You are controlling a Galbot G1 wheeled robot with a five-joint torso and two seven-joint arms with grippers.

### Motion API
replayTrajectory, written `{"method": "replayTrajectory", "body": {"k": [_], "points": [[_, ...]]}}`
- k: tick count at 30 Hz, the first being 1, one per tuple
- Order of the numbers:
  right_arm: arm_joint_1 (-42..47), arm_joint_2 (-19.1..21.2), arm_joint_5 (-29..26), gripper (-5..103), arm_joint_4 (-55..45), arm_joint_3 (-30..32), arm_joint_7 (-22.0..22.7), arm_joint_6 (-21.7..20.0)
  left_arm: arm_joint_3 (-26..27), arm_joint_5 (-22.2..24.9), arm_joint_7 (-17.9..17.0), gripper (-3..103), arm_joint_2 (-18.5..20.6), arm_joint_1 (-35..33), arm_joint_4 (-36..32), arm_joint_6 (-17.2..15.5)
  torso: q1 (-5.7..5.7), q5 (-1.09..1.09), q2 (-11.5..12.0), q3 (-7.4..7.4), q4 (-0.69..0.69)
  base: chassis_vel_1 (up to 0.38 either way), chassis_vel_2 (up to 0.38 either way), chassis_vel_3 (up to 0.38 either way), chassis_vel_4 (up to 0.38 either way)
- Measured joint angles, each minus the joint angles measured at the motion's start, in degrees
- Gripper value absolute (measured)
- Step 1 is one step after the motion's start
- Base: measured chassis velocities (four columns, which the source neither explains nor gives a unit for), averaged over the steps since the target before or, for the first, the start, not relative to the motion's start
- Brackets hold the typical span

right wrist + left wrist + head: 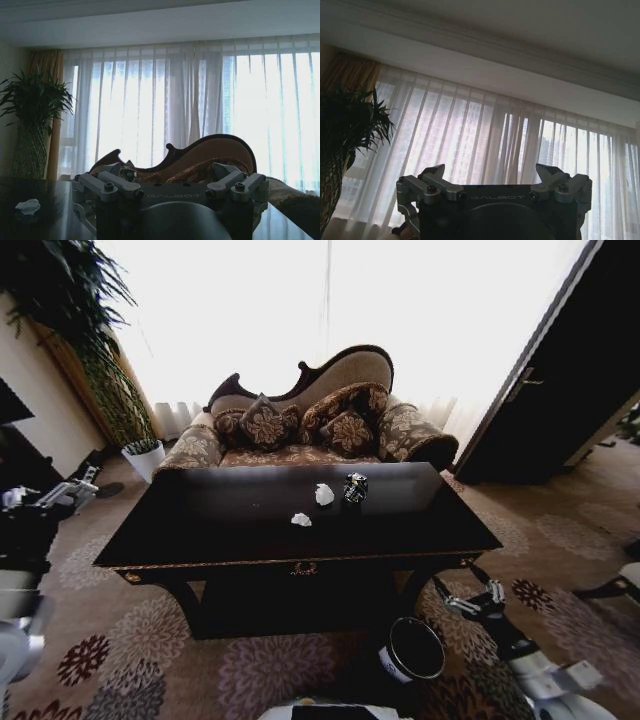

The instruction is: Move to the front of the table and place the trash on the table into the trash bin.

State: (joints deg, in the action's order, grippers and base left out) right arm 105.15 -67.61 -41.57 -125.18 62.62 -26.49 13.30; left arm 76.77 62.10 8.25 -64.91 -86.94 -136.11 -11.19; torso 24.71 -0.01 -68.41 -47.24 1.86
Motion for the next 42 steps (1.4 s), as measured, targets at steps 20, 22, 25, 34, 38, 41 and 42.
{"method": "replayTrajectory", "body": {"k": [20, 22, 25, 34, 38, 41, 42], "points": [[-26.99, 20.03, -12.01, 100, 1.95, -17.73, 22.88, -16.79, 0.26, -4.31, 1.23, 100, -4.37, -4.05, -2.24, 0.29, 0.01, 0.01, 0.01, -0.01, -0.01, 0.0, 0.0, 0.0, 0.0], [-28.5, 20.36, -12.07, 100, 2.94, -19.38, 23.14, -17.23, 0.4, -4.33, 1.23, 100, -4.55, -4.18, -2.28, 0.3, 0.01, 0.01, 0.0, -0.01, -0.01, 0.0, 0.0, 0.0, 0.0], [-33.56, 21.7, -12.01, 100, 6.5, -25.95, 23.73, -18.41, 1.02, -4.34, 1.24, 100, -4.71, -4.8, -2.43, 0.31, 0.01, 0.02, 0.01, -0.02, 0.0, 0.0, 0.0, 0.0, 0.0], [-46.85, 24.87, -9.97, 100, 15.05, -40.07, 26.58, -19.29, 1.67, -4.34, 1.29, 100, -4.75, -5.44, -2.69, 0.34, 0.02, 0.0, 0.01, -0.02, -0.01, 0.0, 0.0, 0.0, 0.0], [-50.83, 25.96, -8.49, 100, 18.07, -45.09, 27.95, -19.89, 2.07, -4.34, 1.31, 100, -4.68, -5.63, -2.84, 0.34, 0.01, 0.02, 0.01, -0.01, -0.01, 0.0, 0.0, 0.0, 0.0], [-52.83, 25.98, -7.79, 100, 19.54, -47.56, 28.15, -20.0, 2.54, -4.23, 1.32, 100, -4.42, -5.64, -2.83, 0.35, 0.01, 0.02, 0.01, -0.01, 0.0, 0.0, 0.0, 0.0, 0.0], [-53.56, 25.78, -7.54, 100, 20.17, -48.53, 28.25, -20.07, 2.67, -4.2, 1.32, 100, -4.34, -5.66, -2.79, 0.35, 0.01, 0.01, 0.01, 0.0, -0.01, 0.0, 0.0, 0.0, 0.0]]}}
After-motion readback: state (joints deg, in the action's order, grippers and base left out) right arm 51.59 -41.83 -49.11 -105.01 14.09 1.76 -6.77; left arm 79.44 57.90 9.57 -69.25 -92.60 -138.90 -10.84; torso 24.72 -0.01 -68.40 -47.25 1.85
